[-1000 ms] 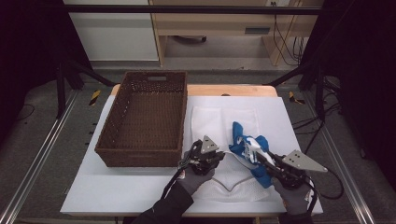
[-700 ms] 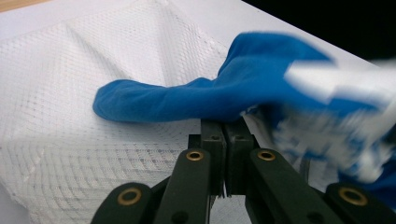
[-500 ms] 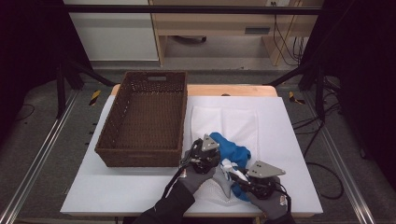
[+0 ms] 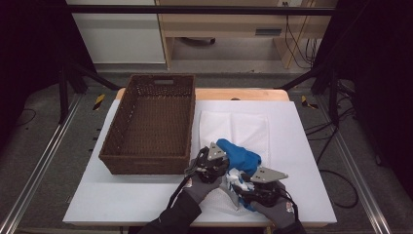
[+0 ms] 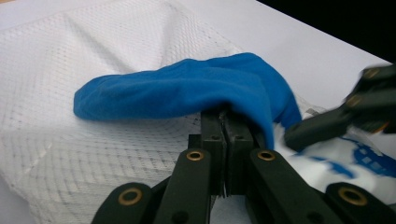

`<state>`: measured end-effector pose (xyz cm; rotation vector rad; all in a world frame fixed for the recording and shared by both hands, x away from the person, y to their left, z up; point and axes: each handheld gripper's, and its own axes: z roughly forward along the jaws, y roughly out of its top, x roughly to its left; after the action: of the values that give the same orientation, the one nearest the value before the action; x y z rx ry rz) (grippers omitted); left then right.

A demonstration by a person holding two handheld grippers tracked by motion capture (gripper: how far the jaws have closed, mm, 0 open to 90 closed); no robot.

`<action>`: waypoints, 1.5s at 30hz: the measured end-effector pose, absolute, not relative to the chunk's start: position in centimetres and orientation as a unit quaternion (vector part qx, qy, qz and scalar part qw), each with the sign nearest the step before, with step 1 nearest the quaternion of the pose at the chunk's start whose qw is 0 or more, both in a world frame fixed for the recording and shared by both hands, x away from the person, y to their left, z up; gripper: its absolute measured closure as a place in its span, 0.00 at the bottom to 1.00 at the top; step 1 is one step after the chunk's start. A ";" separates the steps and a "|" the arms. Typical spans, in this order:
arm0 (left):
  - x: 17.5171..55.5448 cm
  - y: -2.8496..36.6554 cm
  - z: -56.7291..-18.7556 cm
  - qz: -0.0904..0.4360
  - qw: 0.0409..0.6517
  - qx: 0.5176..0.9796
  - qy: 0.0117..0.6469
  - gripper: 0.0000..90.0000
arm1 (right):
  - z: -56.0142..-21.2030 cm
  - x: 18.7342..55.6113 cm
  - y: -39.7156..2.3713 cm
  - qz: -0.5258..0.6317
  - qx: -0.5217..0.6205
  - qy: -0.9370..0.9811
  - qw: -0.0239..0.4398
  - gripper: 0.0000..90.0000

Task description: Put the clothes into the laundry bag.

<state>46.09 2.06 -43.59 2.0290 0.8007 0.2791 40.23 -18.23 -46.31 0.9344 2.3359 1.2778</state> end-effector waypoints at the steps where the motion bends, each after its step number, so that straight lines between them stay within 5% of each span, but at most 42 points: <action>1: 46.1 2.2 -43.6 0.114 0.453 0.822 0.326 0.99 | -45.9 40.0 -18.7 0.461 0.327 0.810 0.159 0.47; 9: 46.0 2.3 -43.7 0.114 0.456 0.822 0.323 0.99 | -43.6 41.0 -22.4 0.482 0.385 0.753 0.228 0.46; 14: 45.9 2.3 -43.7 0.115 0.456 0.824 0.316 0.99 | -46.2 43.5 -21.6 0.444 0.405 0.772 0.206 0.45; 17: 45.9 2.3 -43.7 0.115 0.454 0.825 0.315 0.99 | -46.9 44.1 -21.0 0.443 0.402 0.781 0.179 0.62; 19: 46.0 2.3 -43.8 0.115 0.454 0.825 0.316 0.99 | -46.8 44.1 -21.1 0.443 0.395 0.784 0.185 0.84; 21: 46.1 2.3 -43.7 0.114 0.453 0.825 0.318 0.99 | -46.3 43.7 -21.5 0.456 0.391 0.778 0.181 0.92; 31: 46.4 2.2 -42.9 0.110 0.455 0.822 0.324 0.99 | -43.9 39.4 -20.6 0.505 0.287 0.795 0.172 0.92; 40: 45.5 1.9 -42.0 0.114 0.466 0.823 0.304 0.99 | -46.5 41.4 -17.5 0.428 0.321 0.834 0.137 0.90; 45: 45.0 2.0 -42.3 0.114 0.466 0.825 0.299 0.99 | -47.0 42.1 -16.9 0.411 0.343 0.826 0.177 0.83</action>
<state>44.96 1.98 -42.31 2.0253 0.7343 0.2791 42.12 -16.86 -46.96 0.9718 2.3366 1.1644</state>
